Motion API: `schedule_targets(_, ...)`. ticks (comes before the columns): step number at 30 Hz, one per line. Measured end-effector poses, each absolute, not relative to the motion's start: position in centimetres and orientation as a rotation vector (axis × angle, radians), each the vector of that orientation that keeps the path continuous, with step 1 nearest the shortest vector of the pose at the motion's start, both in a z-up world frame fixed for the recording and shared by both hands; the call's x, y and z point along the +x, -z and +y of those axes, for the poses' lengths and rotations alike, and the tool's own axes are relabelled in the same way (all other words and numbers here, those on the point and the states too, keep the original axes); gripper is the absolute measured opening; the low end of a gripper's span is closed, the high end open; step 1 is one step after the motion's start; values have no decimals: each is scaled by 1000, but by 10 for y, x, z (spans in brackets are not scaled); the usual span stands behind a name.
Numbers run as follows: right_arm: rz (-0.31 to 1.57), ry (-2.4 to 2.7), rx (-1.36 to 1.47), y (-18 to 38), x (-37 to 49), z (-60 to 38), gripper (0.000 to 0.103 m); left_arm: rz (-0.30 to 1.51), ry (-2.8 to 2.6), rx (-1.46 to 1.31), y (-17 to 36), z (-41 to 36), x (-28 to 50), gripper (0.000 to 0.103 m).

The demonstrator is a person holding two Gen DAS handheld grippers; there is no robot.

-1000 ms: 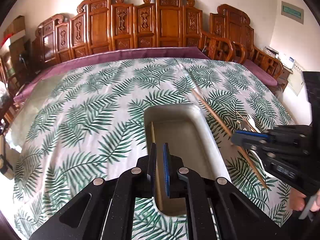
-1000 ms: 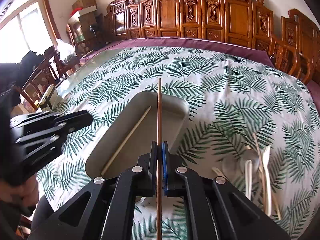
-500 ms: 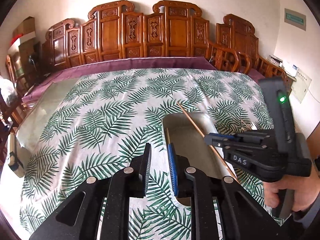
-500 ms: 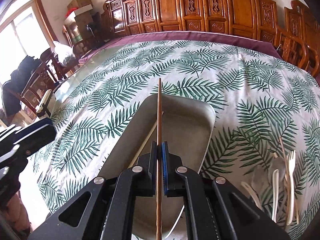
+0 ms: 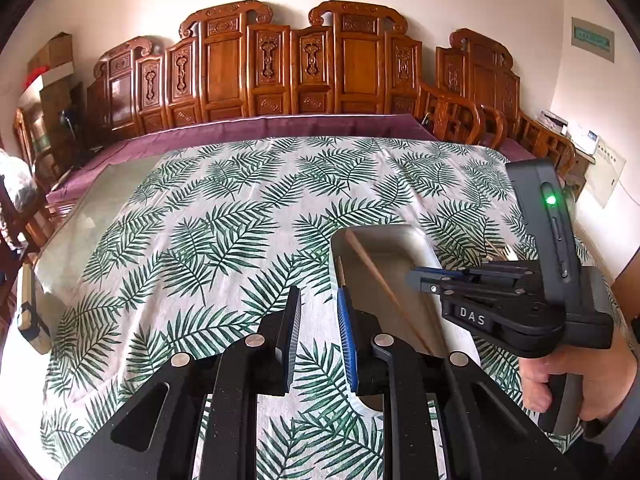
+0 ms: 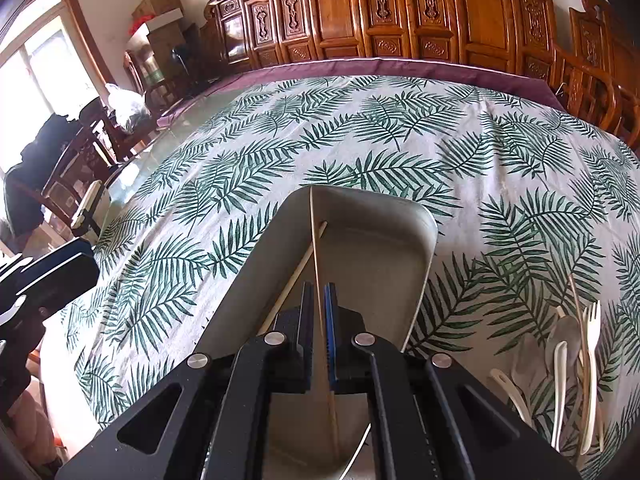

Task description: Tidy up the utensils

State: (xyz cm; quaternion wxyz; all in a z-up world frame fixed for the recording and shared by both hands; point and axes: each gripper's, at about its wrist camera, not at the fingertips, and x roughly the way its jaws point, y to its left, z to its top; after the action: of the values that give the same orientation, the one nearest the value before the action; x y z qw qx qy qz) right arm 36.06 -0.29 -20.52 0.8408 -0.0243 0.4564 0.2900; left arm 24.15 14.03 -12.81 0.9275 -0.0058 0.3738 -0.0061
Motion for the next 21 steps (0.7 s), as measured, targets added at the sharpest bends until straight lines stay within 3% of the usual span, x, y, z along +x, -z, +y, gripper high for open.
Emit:
schedule_targets(18,871,-509,-144,170,302,-136,6,777,130,47,136,85,229,19)
schedule_targets(21,877,-471,-143,170,302,-160,6,778,160,62,138,70,223,27)
